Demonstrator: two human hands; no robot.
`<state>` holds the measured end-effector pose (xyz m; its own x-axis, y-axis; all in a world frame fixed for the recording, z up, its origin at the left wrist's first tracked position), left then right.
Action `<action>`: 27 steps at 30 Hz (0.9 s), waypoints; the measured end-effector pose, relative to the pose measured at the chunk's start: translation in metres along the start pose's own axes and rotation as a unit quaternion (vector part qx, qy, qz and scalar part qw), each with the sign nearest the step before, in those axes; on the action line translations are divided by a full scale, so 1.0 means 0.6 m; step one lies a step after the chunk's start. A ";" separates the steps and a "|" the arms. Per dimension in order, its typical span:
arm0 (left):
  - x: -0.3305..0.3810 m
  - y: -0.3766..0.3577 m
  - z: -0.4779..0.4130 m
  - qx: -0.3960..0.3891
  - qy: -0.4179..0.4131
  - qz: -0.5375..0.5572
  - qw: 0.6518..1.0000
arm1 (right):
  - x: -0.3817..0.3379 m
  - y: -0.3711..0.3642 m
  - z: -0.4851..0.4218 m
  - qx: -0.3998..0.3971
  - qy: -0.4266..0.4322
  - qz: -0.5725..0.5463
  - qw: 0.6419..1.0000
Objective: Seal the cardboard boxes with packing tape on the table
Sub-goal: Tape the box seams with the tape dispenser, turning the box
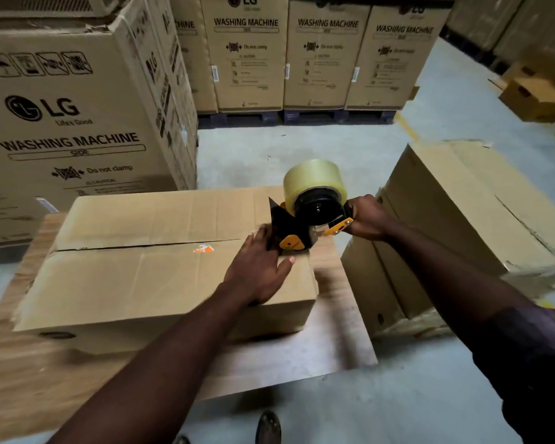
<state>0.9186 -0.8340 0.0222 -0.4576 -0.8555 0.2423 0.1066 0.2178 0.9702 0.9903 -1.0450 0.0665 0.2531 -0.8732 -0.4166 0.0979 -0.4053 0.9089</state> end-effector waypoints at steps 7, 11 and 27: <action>-0.011 -0.014 0.001 -0.023 0.028 0.010 0.999 | 0.042 0.020 0.019 -0.011 0.020 -0.002 1.000; -0.012 -0.019 -0.001 -0.027 0.028 0.006 0.999 | 0.051 0.029 0.027 -0.017 0.014 0.030 0.999; -0.016 -0.023 -0.003 -0.028 0.030 0.006 0.999 | 0.090 -0.032 0.011 -0.108 -0.099 0.080 0.986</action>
<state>0.9232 -0.8297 0.0063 -0.4027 -0.8797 0.2530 0.1619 0.2035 0.9656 0.9955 -1.0860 0.0263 0.0906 -0.9658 -0.2431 0.2810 -0.2094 0.9366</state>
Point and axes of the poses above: each hand's wrist, its own z-axis away from the middle knuckle, its own y-axis out of the back of the hand, x = y × z, the point moved 10 cm from there along -z, towards the middle knuckle, and after that the axes turned 2 degrees about y, right-handed, at the moved point
